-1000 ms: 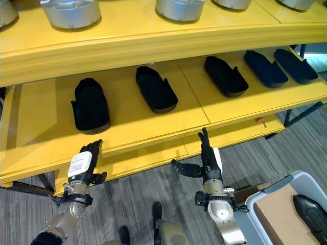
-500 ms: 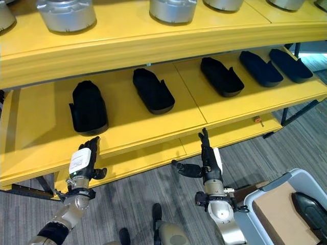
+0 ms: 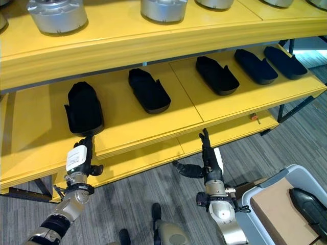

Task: Move parts from the plastic box to the shelf.

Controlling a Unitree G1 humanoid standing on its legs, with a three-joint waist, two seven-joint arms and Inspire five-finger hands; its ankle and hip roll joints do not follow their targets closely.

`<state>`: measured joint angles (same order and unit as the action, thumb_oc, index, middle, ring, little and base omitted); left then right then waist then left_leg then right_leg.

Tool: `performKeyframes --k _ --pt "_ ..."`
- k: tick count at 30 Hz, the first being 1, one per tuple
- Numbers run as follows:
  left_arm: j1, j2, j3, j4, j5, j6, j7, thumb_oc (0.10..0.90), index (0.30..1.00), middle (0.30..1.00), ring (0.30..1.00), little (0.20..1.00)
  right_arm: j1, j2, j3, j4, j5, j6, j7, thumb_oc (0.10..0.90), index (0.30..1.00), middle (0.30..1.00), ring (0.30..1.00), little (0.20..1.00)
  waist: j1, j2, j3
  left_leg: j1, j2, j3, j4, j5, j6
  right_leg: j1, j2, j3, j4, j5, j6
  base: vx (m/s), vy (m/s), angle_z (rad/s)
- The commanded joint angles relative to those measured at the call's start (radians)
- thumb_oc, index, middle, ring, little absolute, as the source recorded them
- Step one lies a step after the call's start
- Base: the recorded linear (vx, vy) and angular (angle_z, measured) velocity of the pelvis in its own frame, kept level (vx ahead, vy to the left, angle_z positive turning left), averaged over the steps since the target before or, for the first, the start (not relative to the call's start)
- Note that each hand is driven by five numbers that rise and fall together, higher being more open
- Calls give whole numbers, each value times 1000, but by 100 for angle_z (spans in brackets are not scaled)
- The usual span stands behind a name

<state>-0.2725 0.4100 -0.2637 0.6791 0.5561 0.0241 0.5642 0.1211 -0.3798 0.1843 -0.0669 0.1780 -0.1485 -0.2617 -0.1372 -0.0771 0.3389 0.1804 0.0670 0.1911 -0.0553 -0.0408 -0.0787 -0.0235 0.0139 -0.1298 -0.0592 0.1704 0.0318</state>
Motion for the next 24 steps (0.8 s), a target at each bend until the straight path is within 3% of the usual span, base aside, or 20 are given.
performKeyframes --k 1,24 --pt "-134 23 -25 50 -4 -5 23 900 1000 1000 1000 1000 -72 -40 -25 -104 3 -141 -19 900 1000 1000 1000 1000 -6 48 11 81 -7 27 -32 8 -26 -59 16 -15 126 -27 54 0 0 0" --pt "-222 29 -44 152 -21 4 29 900 1000 1000 1000 1000 -54 -58 -16 -113 11 -155 -18 900 1000 1000 1000 1000 -24 41 18 91 -12 33 -32 8 -28 -69 17 -10 133 -23 55 3 2 -1"
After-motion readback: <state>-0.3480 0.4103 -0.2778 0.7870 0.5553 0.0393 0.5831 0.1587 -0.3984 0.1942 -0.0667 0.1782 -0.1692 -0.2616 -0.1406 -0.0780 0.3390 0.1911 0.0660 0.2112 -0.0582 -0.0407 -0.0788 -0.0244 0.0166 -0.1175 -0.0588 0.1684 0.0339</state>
